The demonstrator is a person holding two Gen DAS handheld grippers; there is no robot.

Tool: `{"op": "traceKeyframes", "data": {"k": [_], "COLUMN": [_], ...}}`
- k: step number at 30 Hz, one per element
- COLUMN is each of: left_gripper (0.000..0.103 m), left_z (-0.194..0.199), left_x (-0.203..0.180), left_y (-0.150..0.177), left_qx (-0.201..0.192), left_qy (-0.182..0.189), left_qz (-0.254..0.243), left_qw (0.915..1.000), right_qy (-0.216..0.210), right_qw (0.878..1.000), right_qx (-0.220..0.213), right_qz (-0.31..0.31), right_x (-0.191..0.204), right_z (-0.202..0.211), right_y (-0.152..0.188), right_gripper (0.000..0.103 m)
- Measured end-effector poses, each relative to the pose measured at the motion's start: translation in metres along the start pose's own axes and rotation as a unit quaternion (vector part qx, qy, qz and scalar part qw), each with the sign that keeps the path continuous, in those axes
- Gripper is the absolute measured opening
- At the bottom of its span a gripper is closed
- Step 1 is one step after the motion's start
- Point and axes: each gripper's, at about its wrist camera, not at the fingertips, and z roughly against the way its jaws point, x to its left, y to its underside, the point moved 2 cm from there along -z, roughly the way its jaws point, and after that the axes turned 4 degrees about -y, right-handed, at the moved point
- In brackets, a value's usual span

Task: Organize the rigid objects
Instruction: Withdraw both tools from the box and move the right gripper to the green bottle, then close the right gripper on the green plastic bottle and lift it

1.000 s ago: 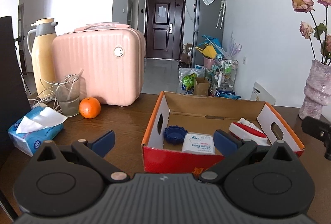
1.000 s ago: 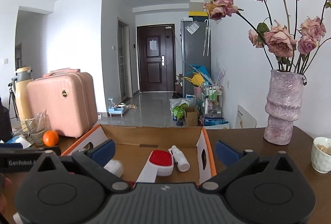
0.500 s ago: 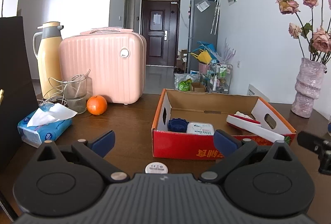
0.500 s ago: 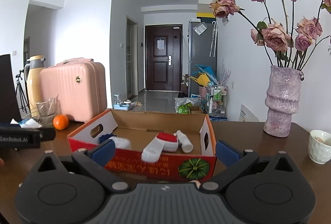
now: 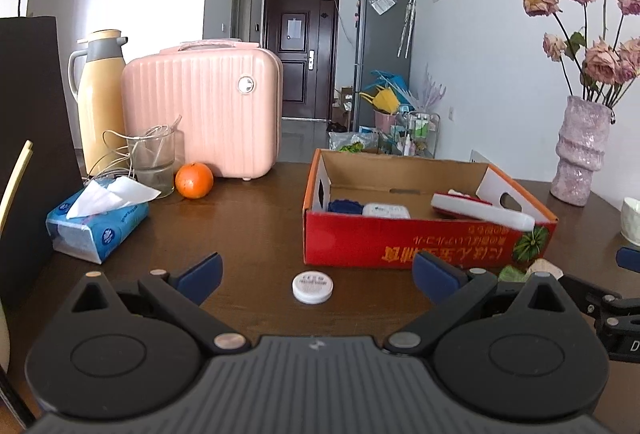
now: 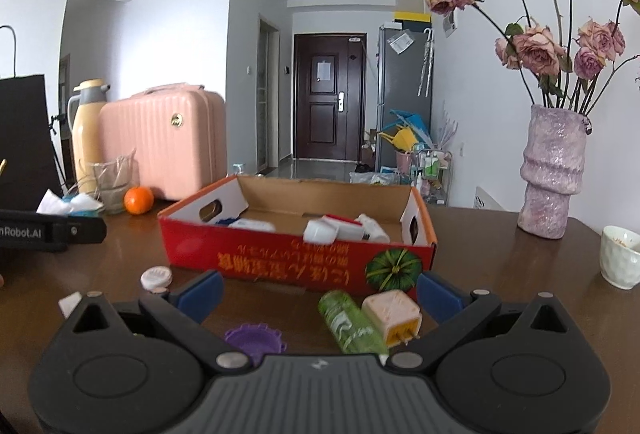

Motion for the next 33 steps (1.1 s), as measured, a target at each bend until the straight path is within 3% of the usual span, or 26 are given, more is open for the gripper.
{"op": "traceKeyframes", "data": {"k": [19, 23, 29, 33], "left_gripper": [0.103, 0.103, 0.103, 0.103], "left_z": [0.0, 0.0, -0.004, -0.005], "left_x": [0.012, 0.011, 0.014, 0.015], "left_y": [0.023, 0.025, 0.025, 0.025], "left_qx": [0.044, 0.047, 0.057, 0.058], "left_qy": [0.013, 0.015, 0.009, 0.009], "left_qz": [-0.005, -0.006, 0.001, 0.003], "left_qw": [0.9989, 0.9988, 0.9983, 0.9983], "right_qy": [0.016, 0.006, -0.014, -0.015], "right_qw": [0.999, 0.998, 0.996, 0.994], "right_qx": [0.041, 0.054, 0.087, 0.108], "right_qz": [-0.023, -0.013, 0.007, 0.018], "right_x": [-0.009, -0.018, -0.027, -0.031], "right_z": [-0.005, -0.015, -0.041, -0.061], "right_y": [0.018, 0.015, 0.014, 0.016], "right_gripper": [0.102, 0.089, 0.052, 0.039]}}
